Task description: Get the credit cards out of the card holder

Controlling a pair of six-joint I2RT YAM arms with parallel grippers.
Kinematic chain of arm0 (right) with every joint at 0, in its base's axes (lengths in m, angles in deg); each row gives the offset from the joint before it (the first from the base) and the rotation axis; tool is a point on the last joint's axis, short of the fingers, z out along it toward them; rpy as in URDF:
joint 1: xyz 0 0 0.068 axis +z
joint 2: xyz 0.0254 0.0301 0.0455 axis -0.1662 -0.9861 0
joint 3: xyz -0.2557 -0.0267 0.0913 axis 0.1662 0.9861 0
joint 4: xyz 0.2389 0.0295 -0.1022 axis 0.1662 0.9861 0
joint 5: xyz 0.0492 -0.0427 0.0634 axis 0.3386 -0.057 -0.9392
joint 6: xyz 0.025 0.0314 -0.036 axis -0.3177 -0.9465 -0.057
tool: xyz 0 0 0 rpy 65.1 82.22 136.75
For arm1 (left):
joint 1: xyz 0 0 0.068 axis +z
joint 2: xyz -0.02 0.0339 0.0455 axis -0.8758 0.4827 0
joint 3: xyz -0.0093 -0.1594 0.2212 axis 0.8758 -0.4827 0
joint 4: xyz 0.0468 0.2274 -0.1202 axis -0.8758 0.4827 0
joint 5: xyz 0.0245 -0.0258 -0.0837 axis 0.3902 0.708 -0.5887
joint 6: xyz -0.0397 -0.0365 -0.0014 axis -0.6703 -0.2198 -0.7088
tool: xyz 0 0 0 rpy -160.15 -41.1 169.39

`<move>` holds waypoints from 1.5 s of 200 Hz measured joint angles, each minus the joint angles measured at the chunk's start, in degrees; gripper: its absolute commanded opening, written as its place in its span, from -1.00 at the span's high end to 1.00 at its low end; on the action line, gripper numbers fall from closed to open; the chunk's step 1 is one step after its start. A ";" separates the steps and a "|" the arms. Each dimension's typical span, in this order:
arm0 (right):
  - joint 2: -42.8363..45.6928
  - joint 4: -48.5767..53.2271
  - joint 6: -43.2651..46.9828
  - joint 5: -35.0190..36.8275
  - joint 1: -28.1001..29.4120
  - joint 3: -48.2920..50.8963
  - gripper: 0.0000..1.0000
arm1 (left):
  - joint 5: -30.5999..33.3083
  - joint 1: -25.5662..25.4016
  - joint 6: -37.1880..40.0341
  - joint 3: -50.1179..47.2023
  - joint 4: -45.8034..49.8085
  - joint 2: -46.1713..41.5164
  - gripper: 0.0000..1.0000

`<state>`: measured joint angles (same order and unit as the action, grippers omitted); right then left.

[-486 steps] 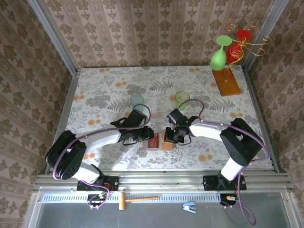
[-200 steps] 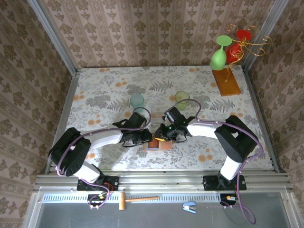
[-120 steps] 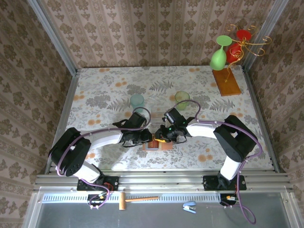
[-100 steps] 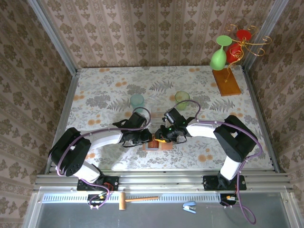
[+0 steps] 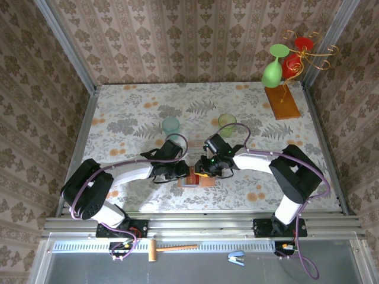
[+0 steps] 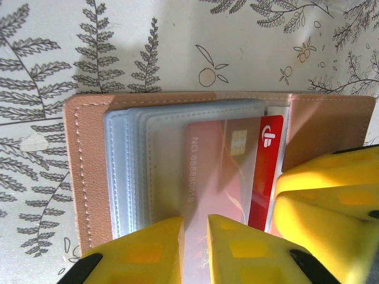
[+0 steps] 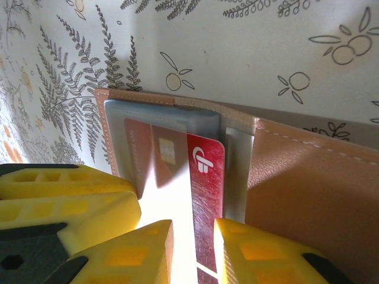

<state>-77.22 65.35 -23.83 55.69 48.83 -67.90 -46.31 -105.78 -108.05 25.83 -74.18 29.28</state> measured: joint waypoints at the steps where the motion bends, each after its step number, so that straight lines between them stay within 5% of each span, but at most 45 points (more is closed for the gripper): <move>1: 0.02 0.00 0.00 0.00 0.00 0.00 0.52 | 0.00 0.00 0.00 0.00 0.00 0.00 0.63; 300: -1.44 -0.52 1.09 -0.92 0.00 0.33 0.55 | 0.85 0.00 -0.70 -0.04 0.59 -0.24 0.63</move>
<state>-78.66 64.83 -22.73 54.77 48.83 -67.57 -45.46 -105.78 -108.75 25.79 -73.59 29.04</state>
